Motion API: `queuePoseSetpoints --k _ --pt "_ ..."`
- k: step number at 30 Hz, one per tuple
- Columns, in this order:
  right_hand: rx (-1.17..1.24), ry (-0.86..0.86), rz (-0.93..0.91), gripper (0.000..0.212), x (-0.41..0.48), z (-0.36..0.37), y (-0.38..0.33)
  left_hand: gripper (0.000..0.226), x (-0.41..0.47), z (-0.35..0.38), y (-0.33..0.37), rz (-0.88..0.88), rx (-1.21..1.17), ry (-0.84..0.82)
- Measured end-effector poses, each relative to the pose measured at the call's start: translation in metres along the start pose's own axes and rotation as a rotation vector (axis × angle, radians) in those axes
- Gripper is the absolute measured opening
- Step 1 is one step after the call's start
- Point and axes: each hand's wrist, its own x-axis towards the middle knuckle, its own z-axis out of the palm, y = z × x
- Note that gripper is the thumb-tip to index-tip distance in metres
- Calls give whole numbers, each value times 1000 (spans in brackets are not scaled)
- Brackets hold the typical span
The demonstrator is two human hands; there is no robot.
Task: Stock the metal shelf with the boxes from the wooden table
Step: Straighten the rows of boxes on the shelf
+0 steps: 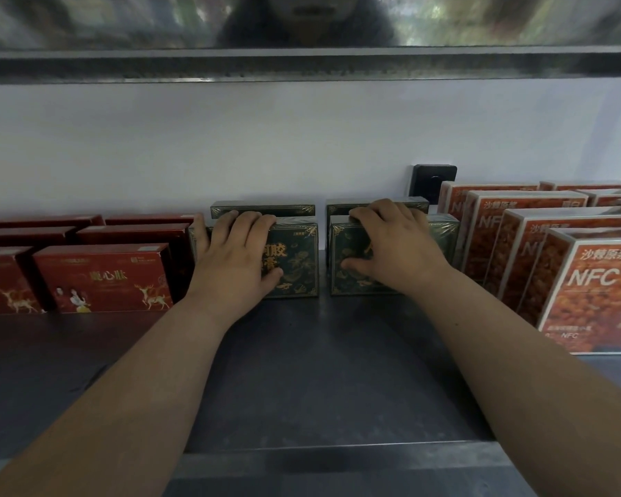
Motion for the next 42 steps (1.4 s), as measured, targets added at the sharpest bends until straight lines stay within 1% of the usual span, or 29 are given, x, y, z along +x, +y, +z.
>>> queuePoseSetpoints --k 20,32,37,40,42 --pt "16 -10 14 81 0 -3 2 83 0 1 -2 9 -14 -1" --pt "0 -4 7 81 1 1 4 81 1 -1 0 12 -12 -49" --pt "-66 -8 -9 81 0 -1 7 87 1 -4 2 0 -3 -61" --pt "-51 -29 0 79 -2 -5 5 81 2 -7 3 -16 -13 -84" --pt "-28 -42 -4 71 -2 -11 2 76 1 -11 4 -20 -19 -89"
